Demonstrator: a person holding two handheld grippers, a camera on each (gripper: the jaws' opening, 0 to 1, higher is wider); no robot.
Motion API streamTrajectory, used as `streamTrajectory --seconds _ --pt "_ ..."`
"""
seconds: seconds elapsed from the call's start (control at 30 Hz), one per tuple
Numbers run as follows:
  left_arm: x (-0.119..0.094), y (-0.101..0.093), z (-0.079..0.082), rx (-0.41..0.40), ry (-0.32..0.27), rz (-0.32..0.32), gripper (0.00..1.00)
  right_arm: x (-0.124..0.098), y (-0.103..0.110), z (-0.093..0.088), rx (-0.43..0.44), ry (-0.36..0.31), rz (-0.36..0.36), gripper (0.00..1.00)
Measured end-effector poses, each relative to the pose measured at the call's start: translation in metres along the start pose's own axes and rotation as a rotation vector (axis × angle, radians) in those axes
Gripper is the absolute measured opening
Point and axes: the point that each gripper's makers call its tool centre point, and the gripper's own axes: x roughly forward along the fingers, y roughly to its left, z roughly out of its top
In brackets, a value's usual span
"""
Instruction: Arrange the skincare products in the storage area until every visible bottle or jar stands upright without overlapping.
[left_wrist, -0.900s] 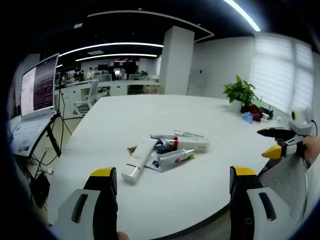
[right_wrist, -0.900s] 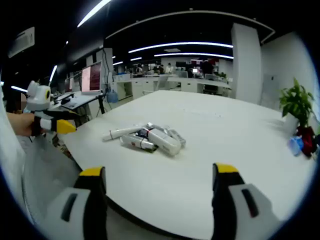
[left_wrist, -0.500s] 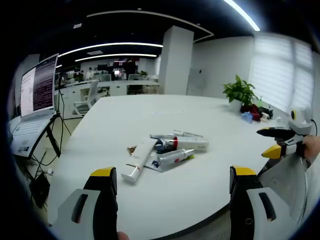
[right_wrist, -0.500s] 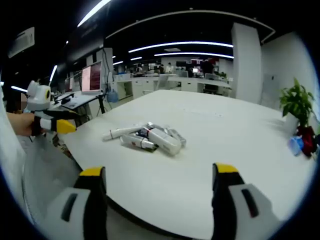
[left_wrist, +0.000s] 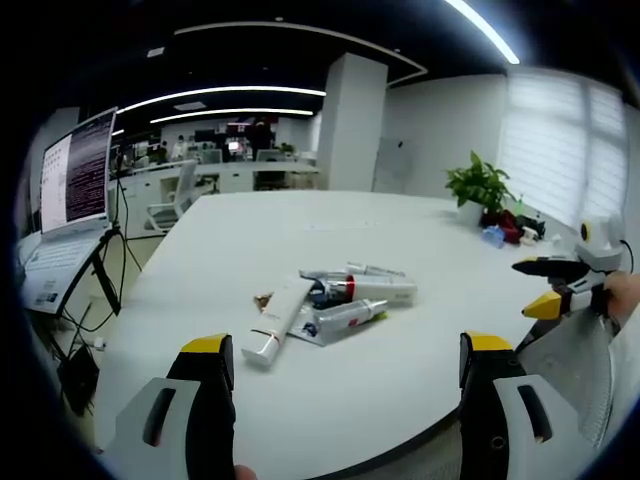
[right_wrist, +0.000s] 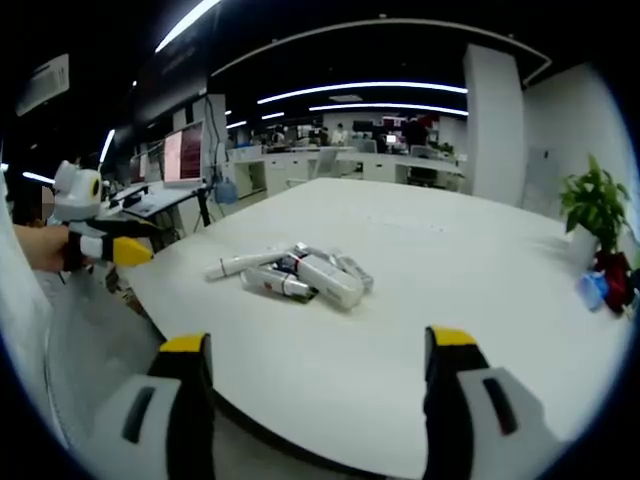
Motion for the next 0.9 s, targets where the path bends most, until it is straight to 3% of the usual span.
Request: streamTrajectory --seconds 0.37,0.6,0.9 --pt "-0.0003 -0.0005 0.0004 0.0 -0.001 -0.003 0.92 -0.0001 0.0001 -0.0002 0.007 0.002 0.001 0.87" --pt "0.0005 -0.0012 0.0007 0.0 0.0 -0.008 0.92 -0.0009 -0.0018 0.0002 0.062 0.006 0.014 0.88" --pt "0.0025 -0.0031 0.0008 0.006 0.004 -0.02 0.92 0.0053 0.0039 0.0029 0.046 0.039 0.069 0.87"
